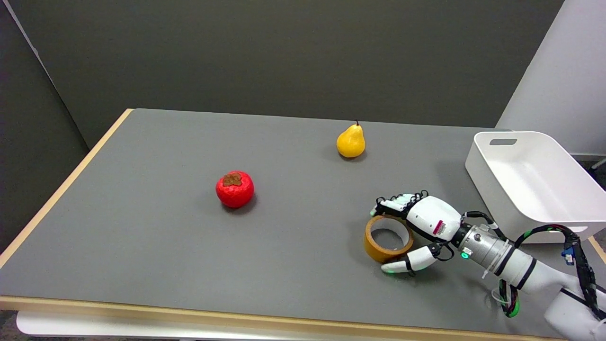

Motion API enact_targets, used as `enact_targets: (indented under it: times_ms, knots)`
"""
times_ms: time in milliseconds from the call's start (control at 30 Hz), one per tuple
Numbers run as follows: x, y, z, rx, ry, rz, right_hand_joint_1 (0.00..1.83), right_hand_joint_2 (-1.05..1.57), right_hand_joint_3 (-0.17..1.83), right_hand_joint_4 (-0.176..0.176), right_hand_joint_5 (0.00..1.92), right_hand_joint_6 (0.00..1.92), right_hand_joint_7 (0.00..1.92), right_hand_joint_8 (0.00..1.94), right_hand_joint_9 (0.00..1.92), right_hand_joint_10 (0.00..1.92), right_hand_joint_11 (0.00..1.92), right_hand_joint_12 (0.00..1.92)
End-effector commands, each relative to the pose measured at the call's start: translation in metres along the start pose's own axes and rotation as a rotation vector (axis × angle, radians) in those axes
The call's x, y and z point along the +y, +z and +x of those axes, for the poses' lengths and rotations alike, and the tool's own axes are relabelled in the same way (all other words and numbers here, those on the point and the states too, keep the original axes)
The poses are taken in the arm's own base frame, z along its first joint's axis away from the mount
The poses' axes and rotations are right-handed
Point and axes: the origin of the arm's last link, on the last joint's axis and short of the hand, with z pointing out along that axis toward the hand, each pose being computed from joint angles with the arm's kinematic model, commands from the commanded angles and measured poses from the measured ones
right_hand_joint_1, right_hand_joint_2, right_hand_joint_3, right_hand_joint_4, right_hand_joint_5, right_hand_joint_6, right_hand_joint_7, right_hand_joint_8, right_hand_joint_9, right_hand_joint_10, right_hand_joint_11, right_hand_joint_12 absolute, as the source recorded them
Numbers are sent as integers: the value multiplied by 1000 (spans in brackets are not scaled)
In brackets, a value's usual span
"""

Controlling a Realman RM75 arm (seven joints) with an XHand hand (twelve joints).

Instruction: Pick up yellow tape.

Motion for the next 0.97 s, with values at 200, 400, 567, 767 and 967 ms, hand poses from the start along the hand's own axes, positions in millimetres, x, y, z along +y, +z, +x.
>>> enact_targets:
  times_ms: [200, 400, 567, 767, 967]
  knots:
    - [4, 8, 47, 161, -100, 50, 1188, 1155, 228, -176, 678, 1444, 736, 1458, 840, 1410, 669, 1756]
    - [21, 6, 108, 331, -190, -9, 1190, 1148, 239, -176, 683, 1441, 741, 1454, 847, 1419, 677, 1763]
    - [52, -11, 164, 497, -294, -158, 1190, 1146, 241, -176, 684, 1439, 742, 1454, 851, 1424, 679, 1764]
    - [103, -46, 196, 571, -329, -427, 1191, 1143, 244, -176, 686, 1436, 744, 1451, 853, 1426, 679, 1764]
    - [151, -87, 183, 427, -361, -708, 1190, 1144, 245, -176, 684, 1440, 742, 1455, 856, 1430, 682, 1766]
